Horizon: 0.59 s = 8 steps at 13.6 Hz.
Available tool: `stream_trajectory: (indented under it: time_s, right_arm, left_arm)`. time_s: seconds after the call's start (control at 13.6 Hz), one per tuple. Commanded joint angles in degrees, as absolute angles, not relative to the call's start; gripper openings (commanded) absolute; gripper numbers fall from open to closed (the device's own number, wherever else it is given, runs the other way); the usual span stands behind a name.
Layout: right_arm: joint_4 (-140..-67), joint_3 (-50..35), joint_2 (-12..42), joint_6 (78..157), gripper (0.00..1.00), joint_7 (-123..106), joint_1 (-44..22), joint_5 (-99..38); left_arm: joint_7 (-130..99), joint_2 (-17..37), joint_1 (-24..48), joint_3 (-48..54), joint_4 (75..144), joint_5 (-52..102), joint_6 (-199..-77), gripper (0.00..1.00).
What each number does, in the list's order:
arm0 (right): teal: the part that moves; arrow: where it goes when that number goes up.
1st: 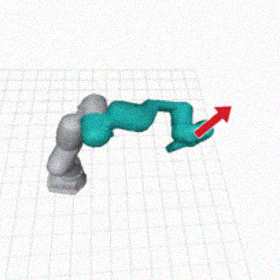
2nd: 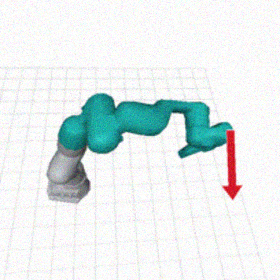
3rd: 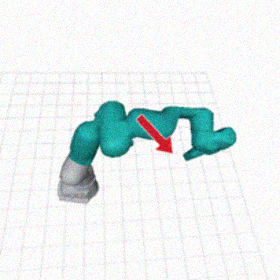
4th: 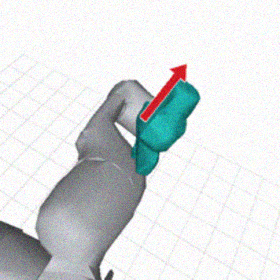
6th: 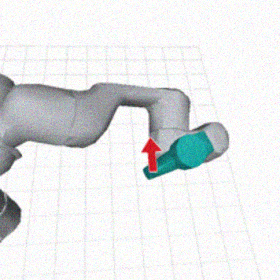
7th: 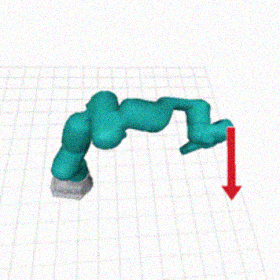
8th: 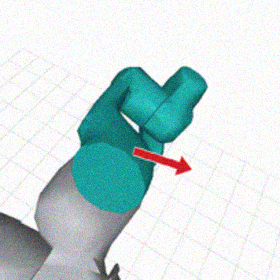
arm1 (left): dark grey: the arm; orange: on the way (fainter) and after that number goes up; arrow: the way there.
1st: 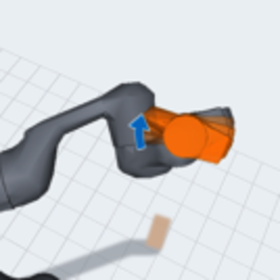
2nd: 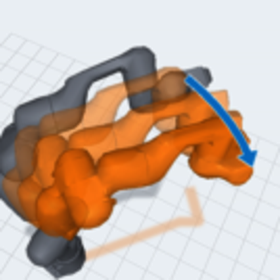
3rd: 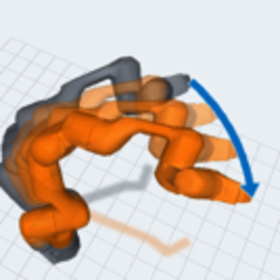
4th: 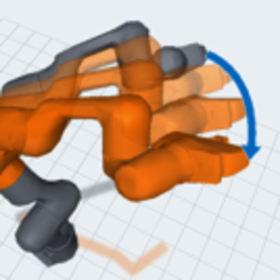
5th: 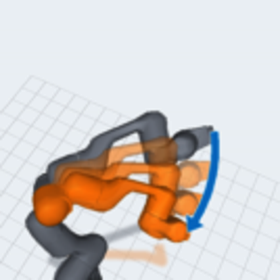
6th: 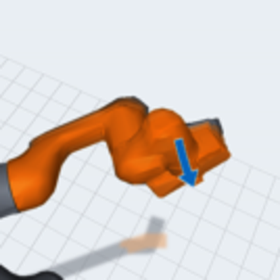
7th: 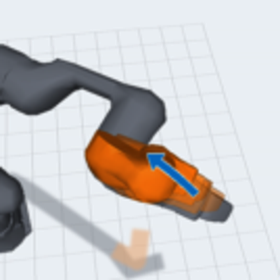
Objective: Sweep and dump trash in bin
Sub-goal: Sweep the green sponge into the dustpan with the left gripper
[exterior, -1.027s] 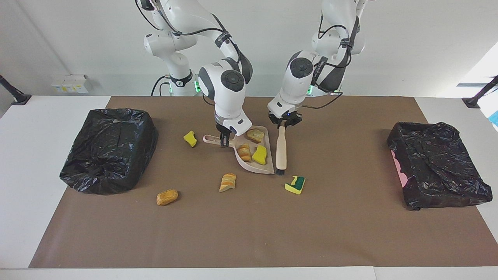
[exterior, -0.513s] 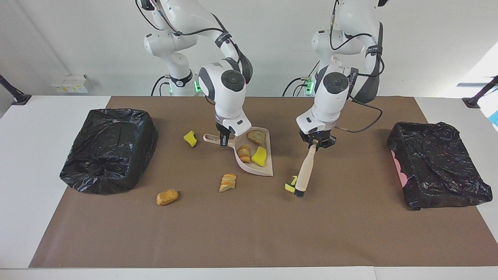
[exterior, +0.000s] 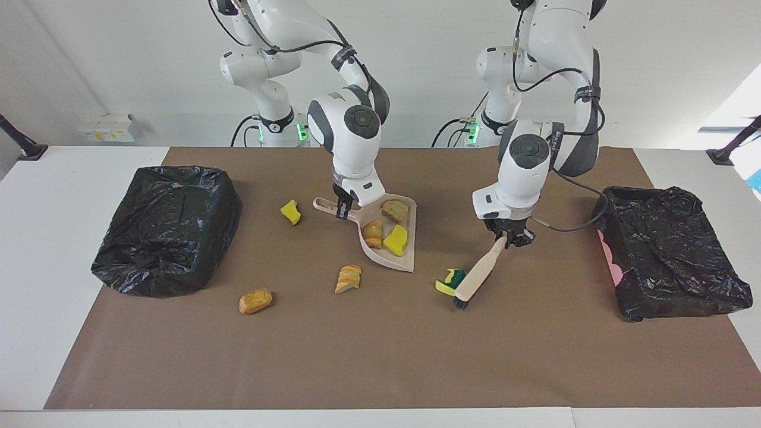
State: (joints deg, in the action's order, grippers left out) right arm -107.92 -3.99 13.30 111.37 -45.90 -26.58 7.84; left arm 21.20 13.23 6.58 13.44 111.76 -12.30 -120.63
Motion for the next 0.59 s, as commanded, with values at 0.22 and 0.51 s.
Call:
stream_trajectory:
  time_s: [0.22,0.51]
  right_arm:
    - [-108.46,-4.13,12.66,110.83,0.00,-43.95,-26.54,8.88]
    - [-108.54,-4.13,12.57,110.13,0.00,-45.00,-26.28,8.88]
  left_arm:
    - [24.17,10.46,7.20,14.50,115.93,-13.27,-117.71,0.00]
    - [21.02,8.71,8.35,18.71,116.01,-9.07,-108.75,0.00]
